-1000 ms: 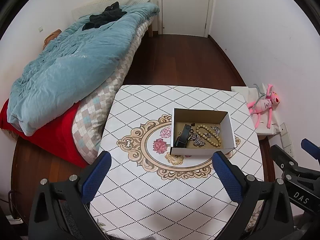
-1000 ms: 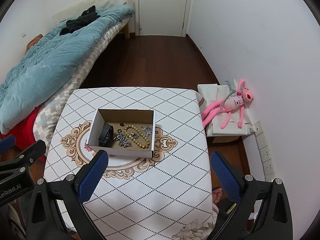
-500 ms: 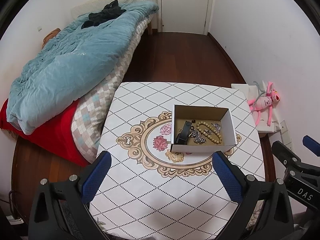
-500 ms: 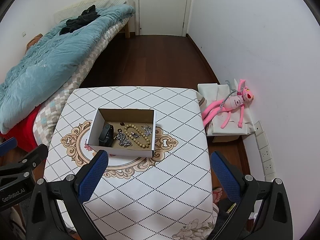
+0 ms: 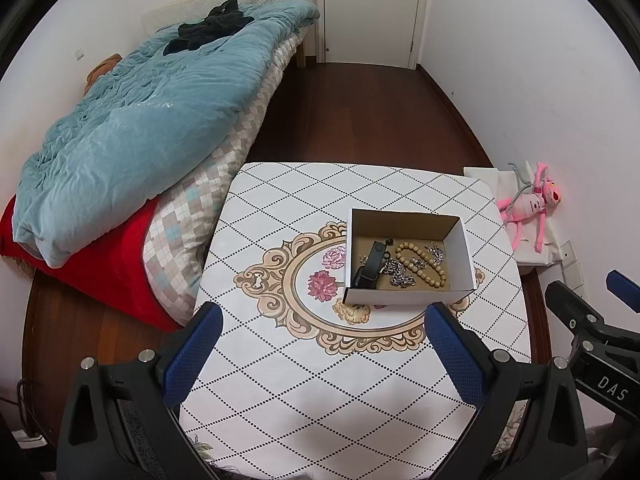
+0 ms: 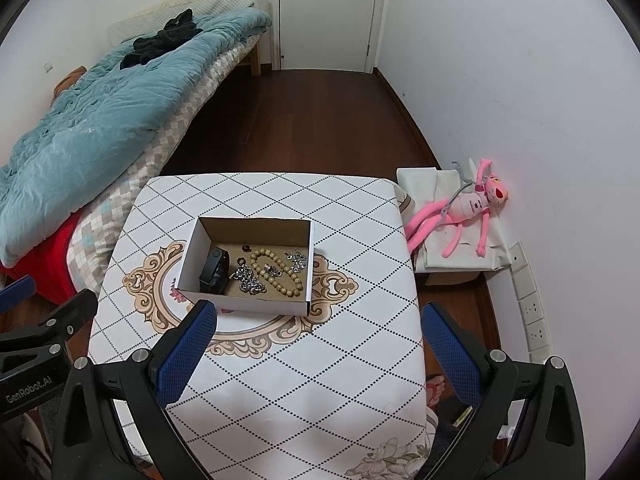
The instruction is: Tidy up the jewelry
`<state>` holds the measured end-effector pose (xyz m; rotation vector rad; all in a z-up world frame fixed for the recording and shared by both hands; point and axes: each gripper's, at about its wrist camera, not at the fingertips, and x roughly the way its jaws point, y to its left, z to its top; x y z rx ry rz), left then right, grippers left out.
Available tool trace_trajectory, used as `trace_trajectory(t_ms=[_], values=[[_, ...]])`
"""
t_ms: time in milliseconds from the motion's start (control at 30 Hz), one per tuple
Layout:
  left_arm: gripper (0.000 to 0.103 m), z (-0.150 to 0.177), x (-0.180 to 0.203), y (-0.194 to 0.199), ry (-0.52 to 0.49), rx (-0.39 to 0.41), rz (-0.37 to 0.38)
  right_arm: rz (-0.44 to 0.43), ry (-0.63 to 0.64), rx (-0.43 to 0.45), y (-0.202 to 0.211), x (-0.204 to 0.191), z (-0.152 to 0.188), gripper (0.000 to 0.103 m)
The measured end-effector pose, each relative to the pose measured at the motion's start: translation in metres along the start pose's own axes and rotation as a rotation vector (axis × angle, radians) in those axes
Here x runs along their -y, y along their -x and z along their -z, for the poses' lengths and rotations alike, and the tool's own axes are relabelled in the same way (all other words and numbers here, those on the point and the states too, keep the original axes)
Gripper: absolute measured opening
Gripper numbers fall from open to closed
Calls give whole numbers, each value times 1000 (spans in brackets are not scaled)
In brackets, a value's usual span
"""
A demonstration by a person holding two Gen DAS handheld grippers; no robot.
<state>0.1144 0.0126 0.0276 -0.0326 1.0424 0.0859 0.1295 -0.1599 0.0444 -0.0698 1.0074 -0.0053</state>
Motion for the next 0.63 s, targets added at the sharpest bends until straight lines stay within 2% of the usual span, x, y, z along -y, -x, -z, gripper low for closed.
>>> trace_trajectory(t_ms=[633], values=[[103,1,-4,-1,5,3,8,2,3,-3,1,-3,0,103]])
